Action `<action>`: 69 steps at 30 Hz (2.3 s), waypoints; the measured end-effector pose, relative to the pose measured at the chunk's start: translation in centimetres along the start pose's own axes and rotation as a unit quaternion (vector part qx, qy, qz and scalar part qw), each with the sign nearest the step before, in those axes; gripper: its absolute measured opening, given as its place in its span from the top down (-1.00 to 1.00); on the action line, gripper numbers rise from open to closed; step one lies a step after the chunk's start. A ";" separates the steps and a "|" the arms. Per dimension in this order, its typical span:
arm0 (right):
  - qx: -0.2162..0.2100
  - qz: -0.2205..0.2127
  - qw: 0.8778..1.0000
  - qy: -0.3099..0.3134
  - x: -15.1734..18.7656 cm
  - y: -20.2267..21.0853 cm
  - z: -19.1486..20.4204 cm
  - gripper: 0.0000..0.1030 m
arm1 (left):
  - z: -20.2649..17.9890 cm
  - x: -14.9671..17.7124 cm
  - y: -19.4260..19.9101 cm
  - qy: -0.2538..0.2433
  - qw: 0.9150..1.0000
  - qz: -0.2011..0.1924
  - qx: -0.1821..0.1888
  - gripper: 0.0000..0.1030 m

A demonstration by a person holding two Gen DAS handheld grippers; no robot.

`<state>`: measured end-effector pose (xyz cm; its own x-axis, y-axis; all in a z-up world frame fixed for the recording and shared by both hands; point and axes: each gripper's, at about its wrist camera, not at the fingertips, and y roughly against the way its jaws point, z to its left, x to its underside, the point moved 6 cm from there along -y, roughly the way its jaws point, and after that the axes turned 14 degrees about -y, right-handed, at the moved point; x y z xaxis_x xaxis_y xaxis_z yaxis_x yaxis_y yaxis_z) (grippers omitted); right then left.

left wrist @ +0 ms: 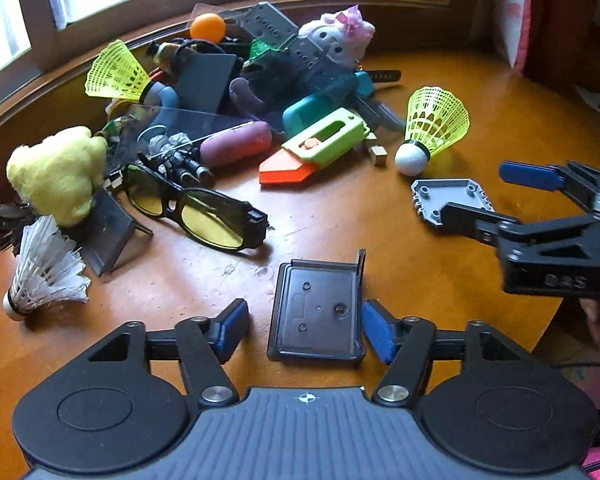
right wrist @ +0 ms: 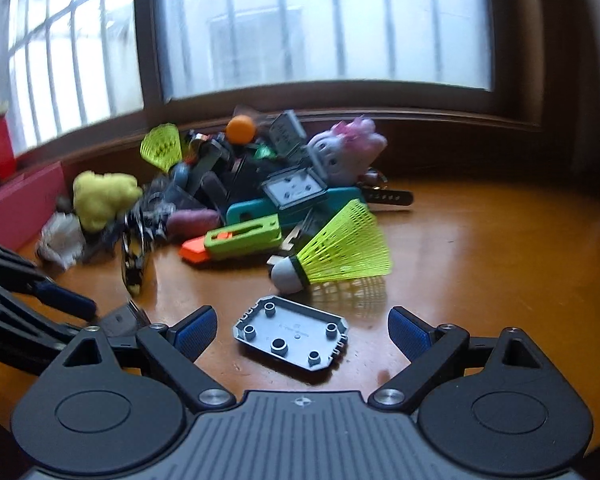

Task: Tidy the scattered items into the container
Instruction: 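Close left tool on clear gray case while right tool grasps gray studded plate, then carry the clear case and gray plate over the pink shoebox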

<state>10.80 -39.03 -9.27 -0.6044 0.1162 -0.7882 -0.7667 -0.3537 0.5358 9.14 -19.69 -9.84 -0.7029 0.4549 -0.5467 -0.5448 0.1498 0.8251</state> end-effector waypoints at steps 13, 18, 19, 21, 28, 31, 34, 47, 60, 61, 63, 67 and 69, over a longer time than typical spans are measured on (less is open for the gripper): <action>-0.013 0.027 0.999 0.039 1.3 -1.2 1.6 -0.40 | 0.1 -0.1 0.1 -0.007 1.000 -0.029 -0.004 0.06; -0.021 0.025 0.999 0.040 1.5 -0.4 2.6 -0.39 | 0.3 -0.1 0.1 -0.005 0.999 -0.033 -0.007 0.09; -0.022 0.021 0.999 0.038 1.3 -0.3 2.7 -0.39 | 0.5 0.0 0.3 -0.004 0.999 -0.037 -0.011 0.12; -0.024 0.014 0.999 0.032 0.9 0.1 2.9 -0.39 | 0.9 0.0 0.8 0.001 0.999 -0.044 -0.017 0.12; -0.047 0.003 0.999 0.012 -0.6 0.5 4.1 -0.39 | 3.3 0.0 3.2 0.030 0.996 -0.065 -0.044 0.12; -0.062 0.004 0.998 0.011 -0.9 0.2 5.3 -0.39 | 4.6 0.3 4.4 0.038 0.995 -0.073 -0.059 0.12; -0.081 0.004 0.997 0.014 -1.2 -0.1 7.0 -0.39 | 6.2 1.0 5.7 0.051 0.993 -0.079 -0.077 0.12; -0.135 0.003 0.990 0.035 -1.8 -1.8 18.7 -0.39 | 15.3 5.9 11.5 0.099 0.982 -0.099 -0.126 0.11; -0.160 -0.003 0.986 0.040 -2.0 -3.3 29.8 -0.39 | 24.1 9.5 15.6 0.126 0.973 -0.134 -0.140 0.11; -0.161 -0.007 0.986 0.042 -2.1 -3.4 30.6 -0.39 | 24.7 9.8 15.9 0.127 0.972 -0.136 -0.142 0.11; -0.162 -0.014 0.986 0.047 -2.4 -3.6 32.1 -0.39 | 25.9 10.3 16.2 0.129 0.970 -0.142 -0.147 0.11; -0.166 -0.026 0.984 0.057 -2.7 -3.8 34.8 -0.39 | 28.1 11.4 16.8 0.137 0.968 -0.150 -0.149 0.11; -0.168 -0.028 0.983 0.063 -2.7 -4.0 36.1 -0.39 | 29.1 12.2 17.0 0.139 0.967 -0.150 -0.151 0.11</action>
<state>7.68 -4.38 1.60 -0.5159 0.0365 -0.8559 -0.6700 -0.6397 0.3766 4.63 13.91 1.69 -0.5649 0.1705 -0.8073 -0.8228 -0.0431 0.5667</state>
